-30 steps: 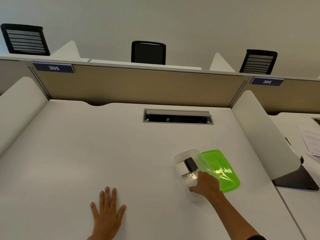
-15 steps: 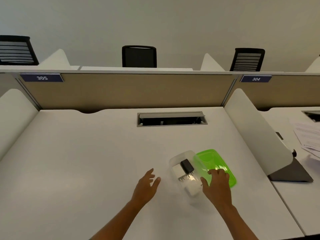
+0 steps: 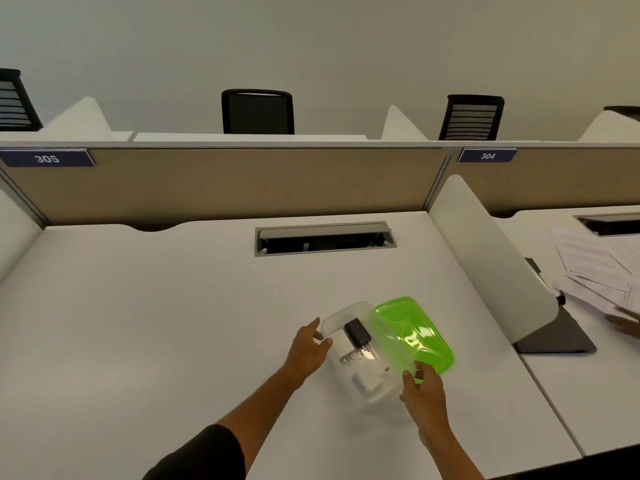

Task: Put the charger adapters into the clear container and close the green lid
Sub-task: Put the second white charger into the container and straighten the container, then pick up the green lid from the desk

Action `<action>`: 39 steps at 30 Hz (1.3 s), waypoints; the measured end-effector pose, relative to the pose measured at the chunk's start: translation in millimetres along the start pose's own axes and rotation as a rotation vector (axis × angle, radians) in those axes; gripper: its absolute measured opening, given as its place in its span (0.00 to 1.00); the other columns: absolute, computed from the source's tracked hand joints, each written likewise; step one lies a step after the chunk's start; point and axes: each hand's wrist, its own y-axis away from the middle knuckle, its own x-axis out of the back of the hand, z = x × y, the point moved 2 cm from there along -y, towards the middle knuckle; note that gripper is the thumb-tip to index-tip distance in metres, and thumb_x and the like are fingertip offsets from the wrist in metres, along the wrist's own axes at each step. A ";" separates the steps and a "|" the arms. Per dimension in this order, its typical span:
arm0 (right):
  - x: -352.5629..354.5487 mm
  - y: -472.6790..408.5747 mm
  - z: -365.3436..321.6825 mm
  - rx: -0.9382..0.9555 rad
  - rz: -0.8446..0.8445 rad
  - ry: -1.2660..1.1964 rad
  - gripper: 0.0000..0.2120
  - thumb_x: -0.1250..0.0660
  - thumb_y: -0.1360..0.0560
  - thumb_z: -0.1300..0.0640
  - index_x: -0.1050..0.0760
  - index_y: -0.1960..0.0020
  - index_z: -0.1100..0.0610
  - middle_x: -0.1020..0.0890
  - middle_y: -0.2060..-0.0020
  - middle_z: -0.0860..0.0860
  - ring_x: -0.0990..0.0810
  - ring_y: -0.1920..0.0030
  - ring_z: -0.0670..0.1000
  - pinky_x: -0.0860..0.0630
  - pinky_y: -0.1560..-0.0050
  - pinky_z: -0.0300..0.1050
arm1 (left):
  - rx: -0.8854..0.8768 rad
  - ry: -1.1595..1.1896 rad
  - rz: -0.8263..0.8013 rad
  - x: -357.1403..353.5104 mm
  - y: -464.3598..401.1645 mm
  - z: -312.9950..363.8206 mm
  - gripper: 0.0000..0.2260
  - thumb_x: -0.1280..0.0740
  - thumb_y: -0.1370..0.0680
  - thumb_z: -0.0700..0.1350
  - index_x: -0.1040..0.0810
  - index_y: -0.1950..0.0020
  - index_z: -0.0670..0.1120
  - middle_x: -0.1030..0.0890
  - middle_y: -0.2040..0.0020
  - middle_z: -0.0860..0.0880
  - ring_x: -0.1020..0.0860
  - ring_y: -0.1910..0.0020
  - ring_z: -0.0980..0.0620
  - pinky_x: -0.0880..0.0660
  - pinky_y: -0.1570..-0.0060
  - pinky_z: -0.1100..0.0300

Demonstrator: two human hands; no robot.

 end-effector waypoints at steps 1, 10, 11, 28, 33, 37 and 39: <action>0.1 -1.1 0.5 -0.002 0.002 -0.006 0.17 0.33 0.19 0.59 0.26 0.30 0.57 0.24 0.41 0.57 0.17 0.45 0.65 0.20 0.38 0.65 | 0.001 0.014 -0.002 -0.7 -1.5 0.4 0.29 0.32 0.17 0.47 0.38 0.17 0.49 0.25 0.31 0.44 0.24 0.32 0.45 0.25 0.28 0.49; -8.4 -6.3 -20.1 0.067 -0.005 0.038 0.16 0.34 0.20 0.64 0.22 0.33 0.56 0.23 0.43 0.56 0.18 0.46 0.62 0.18 0.41 0.58 | 0.019 0.197 -0.002 12.6 10.2 -21.5 0.25 0.25 0.23 0.43 0.31 0.29 0.49 0.21 0.45 0.47 0.19 0.46 0.48 0.17 0.46 0.55; -10.8 -7.6 -24.5 0.079 -0.014 0.043 0.16 0.34 0.20 0.65 0.21 0.33 0.56 0.23 0.43 0.57 0.19 0.46 0.61 0.19 0.40 0.57 | 0.020 0.216 0.008 16.1 15.5 -27.1 0.25 0.24 0.23 0.43 0.31 0.31 0.49 0.21 0.44 0.47 0.19 0.47 0.49 0.18 0.50 0.59; -93.6 -4.5 -112.2 0.296 -0.288 0.052 0.13 0.37 0.17 0.67 0.18 0.36 0.60 0.18 0.40 0.57 0.19 0.39 0.56 0.23 0.38 0.50 | 0.231 0.465 0.225 64.7 108.4 -108.3 0.17 0.27 0.20 0.48 0.27 0.35 0.48 0.12 0.48 0.45 0.11 0.54 0.49 0.18 0.53 0.59; -108.4 0.8 -121.9 0.300 -0.337 0.061 0.14 0.38 0.17 0.67 0.19 0.35 0.61 0.19 0.39 0.57 0.20 0.38 0.56 0.23 0.36 0.50 | 0.261 0.472 0.269 70.3 112.5 -120.2 0.17 0.28 0.20 0.48 0.27 0.35 0.47 0.12 0.50 0.47 0.11 0.57 0.52 0.18 0.56 0.59; -112.6 4.3 -124.2 0.306 -0.349 0.061 0.14 0.38 0.17 0.67 0.19 0.35 0.61 0.19 0.39 0.57 0.20 0.38 0.56 0.23 0.37 0.48 | 0.270 0.466 0.291 72.7 112.1 -126.6 0.16 0.29 0.19 0.48 0.27 0.34 0.47 0.12 0.52 0.48 0.11 0.57 0.52 0.18 0.57 0.60; -112.0 4.3 -125.6 0.309 -0.357 0.062 0.13 0.37 0.16 0.65 0.19 0.35 0.61 0.19 0.39 0.57 0.19 0.38 0.56 0.22 0.36 0.51 | 0.279 0.458 0.290 74.8 111.8 -127.9 0.16 0.28 0.20 0.48 0.27 0.34 0.47 0.12 0.51 0.48 0.11 0.56 0.51 0.18 0.57 0.60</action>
